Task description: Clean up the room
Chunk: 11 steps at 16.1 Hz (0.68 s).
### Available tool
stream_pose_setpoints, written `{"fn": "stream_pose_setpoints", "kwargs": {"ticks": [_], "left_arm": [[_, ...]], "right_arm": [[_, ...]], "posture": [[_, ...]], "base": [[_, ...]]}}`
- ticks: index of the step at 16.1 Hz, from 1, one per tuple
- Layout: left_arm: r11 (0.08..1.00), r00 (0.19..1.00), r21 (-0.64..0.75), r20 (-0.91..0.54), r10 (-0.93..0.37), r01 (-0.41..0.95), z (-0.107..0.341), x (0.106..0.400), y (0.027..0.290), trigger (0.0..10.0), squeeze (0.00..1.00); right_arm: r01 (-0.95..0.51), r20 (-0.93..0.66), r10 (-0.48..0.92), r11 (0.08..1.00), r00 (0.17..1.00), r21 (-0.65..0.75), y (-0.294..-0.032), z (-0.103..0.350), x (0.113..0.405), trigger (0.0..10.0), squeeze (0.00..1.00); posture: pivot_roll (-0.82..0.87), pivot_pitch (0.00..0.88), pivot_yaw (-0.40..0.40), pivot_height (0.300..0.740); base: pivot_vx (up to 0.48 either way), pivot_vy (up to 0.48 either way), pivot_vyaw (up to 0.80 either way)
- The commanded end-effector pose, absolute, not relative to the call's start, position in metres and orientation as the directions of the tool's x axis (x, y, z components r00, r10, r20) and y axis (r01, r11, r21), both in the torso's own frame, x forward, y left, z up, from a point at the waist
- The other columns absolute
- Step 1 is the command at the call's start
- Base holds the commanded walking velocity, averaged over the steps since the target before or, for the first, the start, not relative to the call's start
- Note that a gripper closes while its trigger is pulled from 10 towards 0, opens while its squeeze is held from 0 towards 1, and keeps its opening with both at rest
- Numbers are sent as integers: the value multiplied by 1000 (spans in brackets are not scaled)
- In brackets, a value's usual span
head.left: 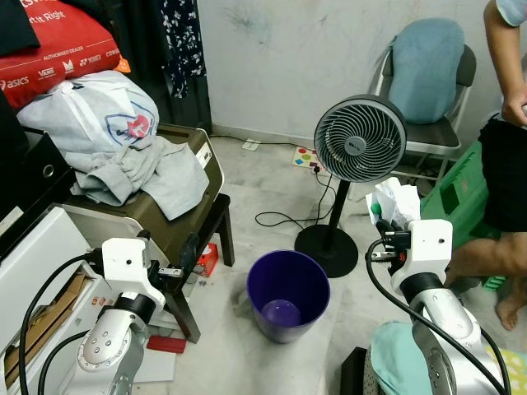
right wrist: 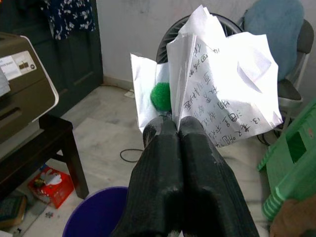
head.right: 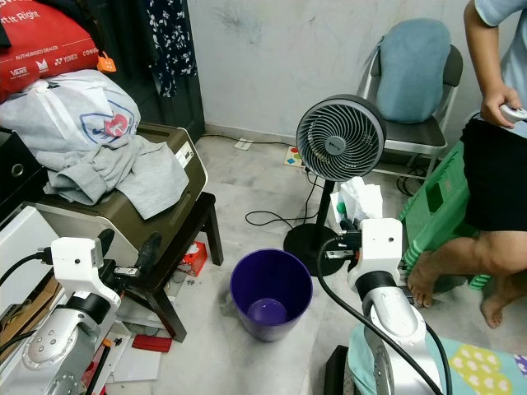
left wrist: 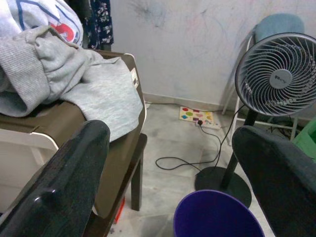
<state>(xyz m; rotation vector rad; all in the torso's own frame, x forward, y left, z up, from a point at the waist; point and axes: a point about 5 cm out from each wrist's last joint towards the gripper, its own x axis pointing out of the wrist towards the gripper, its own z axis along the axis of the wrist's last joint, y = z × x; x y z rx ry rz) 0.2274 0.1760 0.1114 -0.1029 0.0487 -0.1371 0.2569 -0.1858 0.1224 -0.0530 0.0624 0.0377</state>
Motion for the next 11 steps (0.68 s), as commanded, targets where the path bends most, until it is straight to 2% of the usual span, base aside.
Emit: {"fn": "stream_pose_setpoints", "kwargs": {"ticks": [1, 6, 10, 11], "left_arm": [[986, 989, -105, -51, -137, 131, 111, 226, 176, 10000, 0], [983, 986, -122, -77, -147, 137, 108, 224, 177, 10000, 0], [982, 986, -122, -70, -151, 142, 110, 227, 175, 10000, 0], [983, 987, -121, -67, -149, 140, 111, 228, 176, 10000, 0]], "right_arm": [[-38, -63, 34, 998, 997, -52, -185, 121, 259, 10000, 0], [-34, -76, 31, 998, 997, -44, -184, 118, 257, 10000, 0], [-42, -78, 38, 998, 996, -43, -183, 118, 260, 10000, 0], [-46, -69, 43, 998, 997, -40, -182, 120, 262, 10000, 0]], "posture": [[-121, 0, 5, 740], [-126, 0, 9, 740], [-125, 0, 6, 740], [-124, 0, 4, 740]], "base": [[0, 0, 0], [0, 0, 0], [0, 0, -800], [0, 0, 0]]}}
